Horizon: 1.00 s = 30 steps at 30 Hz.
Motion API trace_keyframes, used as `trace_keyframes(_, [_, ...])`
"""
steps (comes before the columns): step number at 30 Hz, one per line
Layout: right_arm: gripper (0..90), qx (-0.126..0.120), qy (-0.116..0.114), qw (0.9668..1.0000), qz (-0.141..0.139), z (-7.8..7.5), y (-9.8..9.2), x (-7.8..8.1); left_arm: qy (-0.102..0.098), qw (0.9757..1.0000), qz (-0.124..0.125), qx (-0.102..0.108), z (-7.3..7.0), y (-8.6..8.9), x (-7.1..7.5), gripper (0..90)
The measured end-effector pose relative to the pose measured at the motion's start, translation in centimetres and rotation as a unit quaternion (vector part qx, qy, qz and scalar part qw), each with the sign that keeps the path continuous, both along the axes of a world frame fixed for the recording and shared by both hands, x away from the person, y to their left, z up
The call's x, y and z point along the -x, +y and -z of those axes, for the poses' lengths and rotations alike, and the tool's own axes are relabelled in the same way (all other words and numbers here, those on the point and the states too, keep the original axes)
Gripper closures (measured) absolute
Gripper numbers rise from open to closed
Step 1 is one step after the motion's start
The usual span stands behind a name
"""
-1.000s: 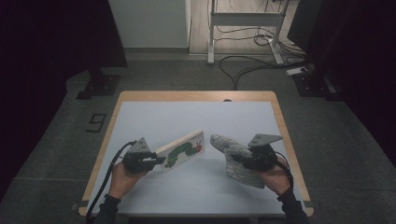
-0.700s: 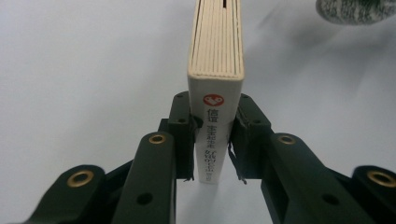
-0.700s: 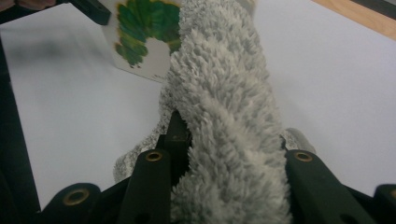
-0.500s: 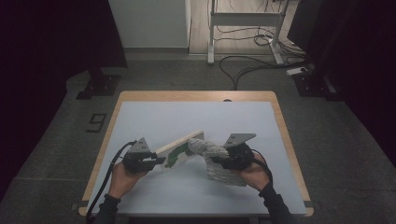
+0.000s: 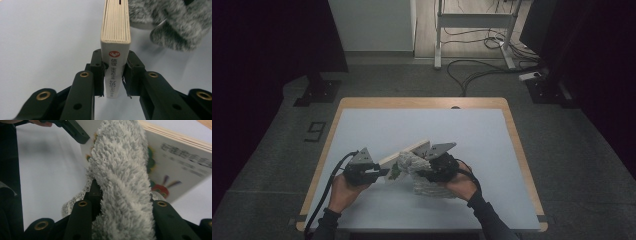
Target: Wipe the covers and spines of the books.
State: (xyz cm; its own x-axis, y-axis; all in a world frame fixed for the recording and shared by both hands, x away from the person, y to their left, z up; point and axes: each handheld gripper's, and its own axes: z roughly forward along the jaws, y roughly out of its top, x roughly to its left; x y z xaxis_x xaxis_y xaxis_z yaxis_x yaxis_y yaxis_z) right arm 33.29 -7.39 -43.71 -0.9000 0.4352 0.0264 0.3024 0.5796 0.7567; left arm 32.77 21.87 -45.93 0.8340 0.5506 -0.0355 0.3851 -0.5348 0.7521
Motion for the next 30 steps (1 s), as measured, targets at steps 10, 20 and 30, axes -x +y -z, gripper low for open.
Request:
trace_keyframes(10, [65.6,0.007,0.001,0.9997,-0.025,1.9,3.3,-0.2,-0.001,1.0000,0.001,-0.004,0.0,0.0,0.0,72.0])
trace_keyframes(20, [65.1,0.017,0.015,0.9993,-0.029,5.2,4.2,-0.3,-0.002,1.0000,0.003,-0.005,0.0,-0.1,0.1,72.2])
trace_keyframes(30, [60.6,0.017,0.023,0.9992,-0.027,7.0,3.9,-0.1,-0.003,1.0000,0.005,-0.005,0.0,-0.1,0.2,72.3])
